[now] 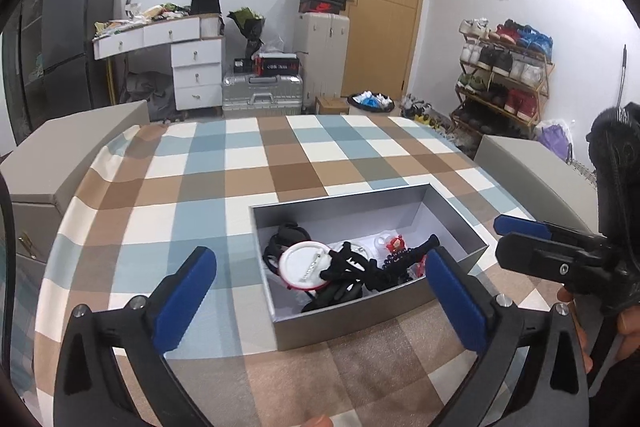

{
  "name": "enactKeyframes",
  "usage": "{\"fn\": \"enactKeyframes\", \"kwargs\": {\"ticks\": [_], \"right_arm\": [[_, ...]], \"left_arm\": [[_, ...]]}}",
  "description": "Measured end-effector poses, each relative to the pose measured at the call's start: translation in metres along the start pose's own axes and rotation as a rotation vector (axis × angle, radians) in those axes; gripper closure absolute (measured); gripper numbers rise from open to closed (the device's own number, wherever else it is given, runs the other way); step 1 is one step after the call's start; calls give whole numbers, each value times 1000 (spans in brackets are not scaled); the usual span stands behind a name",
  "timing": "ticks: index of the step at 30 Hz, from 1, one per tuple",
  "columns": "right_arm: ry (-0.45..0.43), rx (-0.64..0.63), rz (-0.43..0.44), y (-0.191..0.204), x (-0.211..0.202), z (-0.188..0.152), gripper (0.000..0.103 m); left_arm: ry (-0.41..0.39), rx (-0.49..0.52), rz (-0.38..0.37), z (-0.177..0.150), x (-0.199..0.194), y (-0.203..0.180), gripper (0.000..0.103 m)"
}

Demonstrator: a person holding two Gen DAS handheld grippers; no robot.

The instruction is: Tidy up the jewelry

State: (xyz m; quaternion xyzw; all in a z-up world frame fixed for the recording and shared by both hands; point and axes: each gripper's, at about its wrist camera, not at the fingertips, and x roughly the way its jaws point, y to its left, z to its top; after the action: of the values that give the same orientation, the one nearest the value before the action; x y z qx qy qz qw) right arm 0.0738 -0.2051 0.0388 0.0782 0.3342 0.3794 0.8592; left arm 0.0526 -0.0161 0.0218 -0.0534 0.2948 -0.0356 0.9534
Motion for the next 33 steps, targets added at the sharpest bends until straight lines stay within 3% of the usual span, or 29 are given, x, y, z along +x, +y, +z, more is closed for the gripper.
{"fn": "enactKeyframes", "kwargs": {"ticks": [5,14,21,33], "right_arm": [[-37,-9,10,-1,-6,-9,0],[-149,-88,-72,5,-20,-17,0],[-171,-128,-112,9,-23,-23,0],[-202,-154,-152,14,-21,-27,0]], "left_arm": [[-12,-11,27,-9,-4,3,1],[-52,2,46,-26,-7,7,1],[-99,36,68,-32,-15,5,1],[-144,4,89,-33,-21,10,1]]}}
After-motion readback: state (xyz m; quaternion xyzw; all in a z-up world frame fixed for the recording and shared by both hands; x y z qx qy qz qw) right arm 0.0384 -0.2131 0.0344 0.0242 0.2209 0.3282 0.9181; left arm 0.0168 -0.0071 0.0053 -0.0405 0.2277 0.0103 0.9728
